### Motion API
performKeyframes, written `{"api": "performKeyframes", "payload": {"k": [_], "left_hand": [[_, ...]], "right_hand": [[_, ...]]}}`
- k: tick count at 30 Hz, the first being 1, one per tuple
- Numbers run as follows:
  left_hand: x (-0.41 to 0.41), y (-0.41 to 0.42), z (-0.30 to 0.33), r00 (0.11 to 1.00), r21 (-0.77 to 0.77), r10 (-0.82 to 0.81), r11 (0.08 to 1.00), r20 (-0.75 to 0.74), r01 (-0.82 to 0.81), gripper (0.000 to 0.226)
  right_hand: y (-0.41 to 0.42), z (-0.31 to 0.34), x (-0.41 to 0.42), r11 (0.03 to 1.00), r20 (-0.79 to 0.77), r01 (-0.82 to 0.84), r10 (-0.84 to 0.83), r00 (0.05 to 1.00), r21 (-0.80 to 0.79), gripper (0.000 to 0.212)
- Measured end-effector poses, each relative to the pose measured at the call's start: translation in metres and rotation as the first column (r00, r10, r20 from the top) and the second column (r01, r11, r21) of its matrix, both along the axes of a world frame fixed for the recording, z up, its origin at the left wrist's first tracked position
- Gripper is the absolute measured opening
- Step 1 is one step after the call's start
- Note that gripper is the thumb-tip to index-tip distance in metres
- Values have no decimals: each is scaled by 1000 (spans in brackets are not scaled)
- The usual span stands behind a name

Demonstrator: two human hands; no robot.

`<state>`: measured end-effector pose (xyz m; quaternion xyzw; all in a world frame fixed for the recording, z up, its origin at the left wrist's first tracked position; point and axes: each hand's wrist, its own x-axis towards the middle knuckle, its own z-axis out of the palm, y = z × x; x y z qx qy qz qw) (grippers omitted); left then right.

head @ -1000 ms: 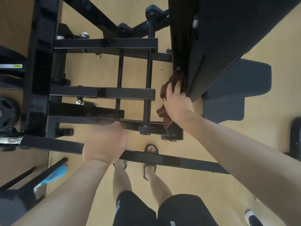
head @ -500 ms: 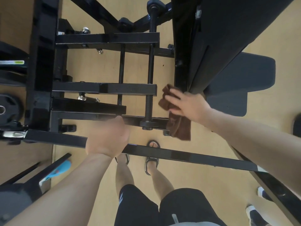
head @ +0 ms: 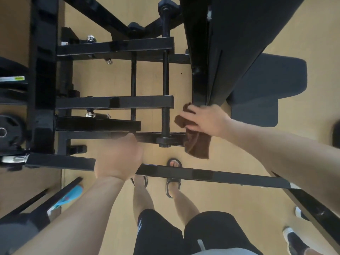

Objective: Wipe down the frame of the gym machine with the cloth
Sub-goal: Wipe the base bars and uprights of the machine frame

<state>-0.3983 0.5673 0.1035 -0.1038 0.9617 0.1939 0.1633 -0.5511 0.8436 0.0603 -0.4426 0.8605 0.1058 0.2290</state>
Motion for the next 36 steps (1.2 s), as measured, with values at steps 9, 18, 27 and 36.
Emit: {"api": "performKeyframes", "payload": {"k": [9,18,27,36], "left_hand": [[1,-1,-2,1000,-19,-4,1000,-9,4,13],[1,-1,-3,1000,7,3,1000,-22,-3,15],[0,0,-1,999,2,-10,1000,-39,10,21],[0,-3,-5,996,59,-1,998,-91,7,17]], "right_hand": [[-10,0,37,984,24,172,-171,985,-39,42],[-29,-1,-18,982,-54,169,-165,985,90,44],[-18,9,58,982,143,151,-167,976,111,46],[-43,0,2,893,-53,431,-428,902,129,48]]}}
